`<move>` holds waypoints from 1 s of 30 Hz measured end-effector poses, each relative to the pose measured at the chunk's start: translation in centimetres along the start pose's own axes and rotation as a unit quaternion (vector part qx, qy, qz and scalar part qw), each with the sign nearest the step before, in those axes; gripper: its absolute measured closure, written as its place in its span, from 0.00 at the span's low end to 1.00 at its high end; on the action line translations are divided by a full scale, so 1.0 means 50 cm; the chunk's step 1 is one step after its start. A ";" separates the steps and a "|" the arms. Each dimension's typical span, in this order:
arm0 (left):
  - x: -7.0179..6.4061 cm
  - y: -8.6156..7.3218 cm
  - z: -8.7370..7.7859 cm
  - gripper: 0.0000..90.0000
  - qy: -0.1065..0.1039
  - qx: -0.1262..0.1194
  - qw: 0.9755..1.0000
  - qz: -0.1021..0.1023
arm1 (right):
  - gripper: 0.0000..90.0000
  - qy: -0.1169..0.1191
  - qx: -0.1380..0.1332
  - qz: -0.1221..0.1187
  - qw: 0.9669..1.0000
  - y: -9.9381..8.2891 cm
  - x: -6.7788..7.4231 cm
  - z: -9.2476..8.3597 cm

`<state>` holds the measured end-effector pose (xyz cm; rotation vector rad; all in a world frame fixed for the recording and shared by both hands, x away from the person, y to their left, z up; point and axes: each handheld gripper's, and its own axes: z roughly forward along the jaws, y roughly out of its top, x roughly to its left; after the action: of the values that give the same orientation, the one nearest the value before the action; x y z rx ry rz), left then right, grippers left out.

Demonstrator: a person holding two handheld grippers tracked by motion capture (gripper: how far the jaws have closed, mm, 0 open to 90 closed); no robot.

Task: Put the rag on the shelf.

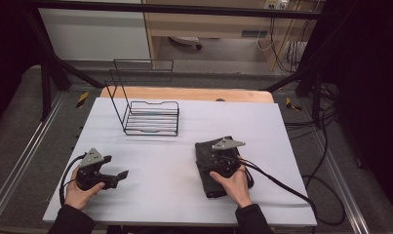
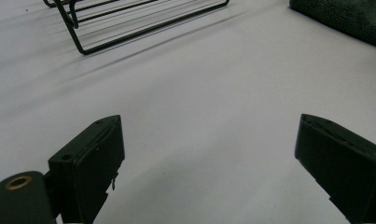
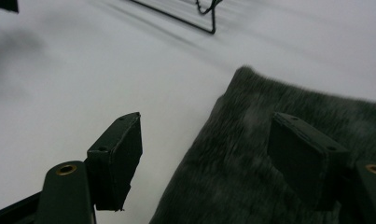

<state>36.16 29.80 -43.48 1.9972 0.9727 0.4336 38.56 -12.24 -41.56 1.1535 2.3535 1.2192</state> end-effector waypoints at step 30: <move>-0.005 0.001 0.002 0.09 -0.001 0.003 1.000 0.001 | 0.82 -0.059 0.051 -0.078 0.994 -0.087 0.055 0.005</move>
<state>36.06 29.53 -43.49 2.0034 0.9726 0.4310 34.56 -11.53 -44.74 1.0205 2.3894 0.9624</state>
